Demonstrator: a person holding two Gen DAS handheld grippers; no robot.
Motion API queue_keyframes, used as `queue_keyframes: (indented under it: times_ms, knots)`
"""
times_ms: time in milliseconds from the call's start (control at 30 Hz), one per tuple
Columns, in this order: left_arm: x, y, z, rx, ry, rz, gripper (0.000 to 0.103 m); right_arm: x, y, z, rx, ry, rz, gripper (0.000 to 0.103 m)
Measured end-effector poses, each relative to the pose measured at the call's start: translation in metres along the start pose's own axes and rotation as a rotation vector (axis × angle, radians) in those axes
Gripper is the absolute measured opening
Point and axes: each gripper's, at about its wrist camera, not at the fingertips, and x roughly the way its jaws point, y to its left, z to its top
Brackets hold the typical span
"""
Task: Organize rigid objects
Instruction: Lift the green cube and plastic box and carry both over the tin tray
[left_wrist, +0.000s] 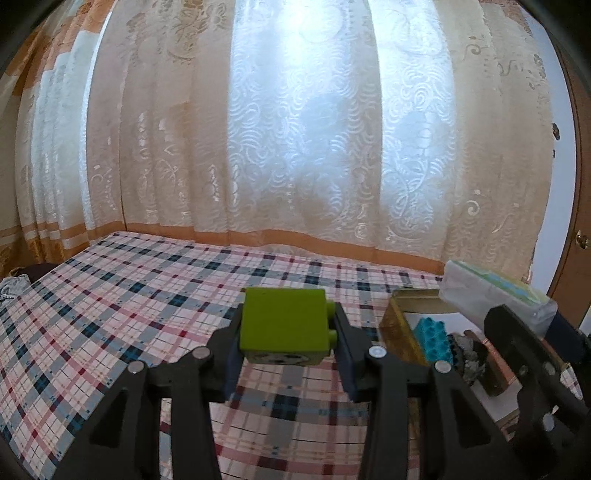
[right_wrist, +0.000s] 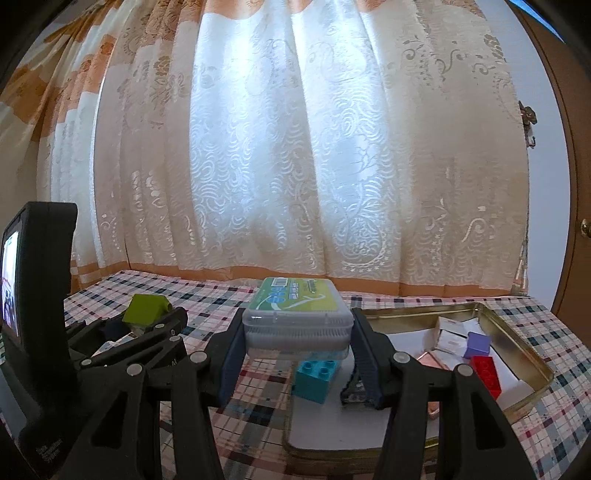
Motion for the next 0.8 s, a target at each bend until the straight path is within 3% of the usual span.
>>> queue_keyframes:
  times_ms: [800]
  knots:
    - [-0.001,-0.083,0.008,0.070,-0.018,-0.114,0.042,-0.011,-0.075,0.006,0.033,-0.041,-0.125,0.056]
